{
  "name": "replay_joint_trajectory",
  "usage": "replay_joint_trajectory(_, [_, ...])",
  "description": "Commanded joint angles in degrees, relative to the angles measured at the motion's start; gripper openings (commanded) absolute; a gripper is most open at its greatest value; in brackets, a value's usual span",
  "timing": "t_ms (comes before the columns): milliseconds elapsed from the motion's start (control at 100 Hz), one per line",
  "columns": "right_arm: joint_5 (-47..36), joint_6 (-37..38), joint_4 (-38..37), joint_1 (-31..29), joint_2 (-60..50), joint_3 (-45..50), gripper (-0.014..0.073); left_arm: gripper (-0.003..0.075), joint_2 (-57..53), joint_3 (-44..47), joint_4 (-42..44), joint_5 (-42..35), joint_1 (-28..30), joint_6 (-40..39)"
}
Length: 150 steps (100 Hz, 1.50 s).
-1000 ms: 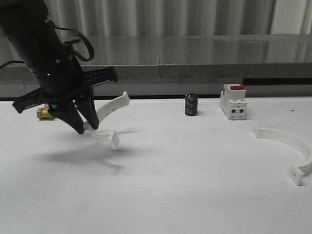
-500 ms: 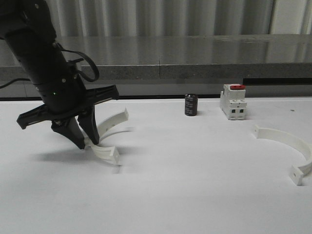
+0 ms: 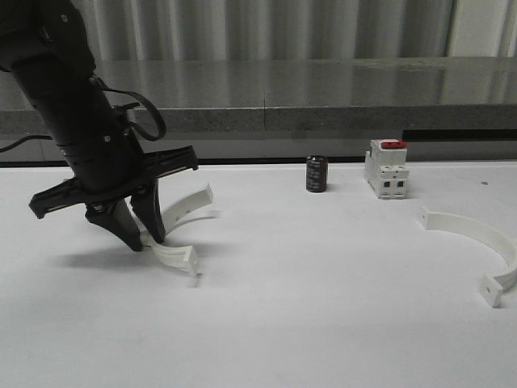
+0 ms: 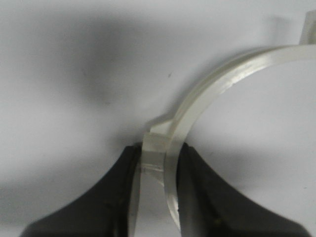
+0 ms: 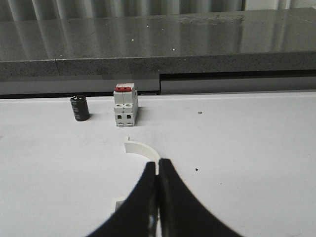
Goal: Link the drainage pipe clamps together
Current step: 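Grasp the white clamp half with the left gripper and carry it forward, then set the clamp half down, open the left gripper and lift away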
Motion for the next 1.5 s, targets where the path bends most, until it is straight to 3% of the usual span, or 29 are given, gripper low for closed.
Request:
replay_joint_trajectory(0, [-4.6, -0.3, -0.2, 0.0, -1.1, -0.9, -0.0068, 0.019, -2.2, -1.3, -0.6, 0.4, -0.6, -0.5])
replay_joint_trajectory(230, [-4.6, -0.3, -0.2, 0.0, -1.1, -0.9, -0.0068, 0.0517, -2.2, -1.9, -0.6, 0.6, -0.6, -0.4])
replay_joint_trajectory(350, [-4.6, -0.3, -0.2, 0.0, -1.1, -0.9, -0.0068, 0.0624, -2.2, -3.5, -0.5, 1.2, -0.6, -0.1])
replay_joint_trajectory(560, [-4.6, -0.3, -0.2, 0.0, -1.1, -0.9, -0.0068, 0.063, -3.9, -6.5, 1.4, 2.6, -0.6, 4.5])
replay_joint_trajectory(740, [-4.6, -0.3, -0.2, 0.0, -1.1, -0.9, -0.0068, 0.063, -9.1, -6.5, 10.2, 1.8, -0.6, 4.6])
replay_joint_trajectory(1030, [-4.6, -0.3, -0.2, 0.0, -1.1, -0.9, -0.0068, 0.063, -24.1, -0.1, 19.4, -2.2, 1.3, 5.6])
replay_joint_trajectory(1239, [-4.6, -0.3, -0.2, 0.0, -1.1, -0.9, -0.0068, 0.063, -37.8, 10.1, 19.1, -7.7, 7.4, 8.7])
replay_joint_trajectory(1489, [-4.6, -0.3, -0.2, 0.0, -1.1, -0.9, -0.0068, 0.0629, -53.7, 22.6, 10.7, -10.8, 17.0, 17.2])
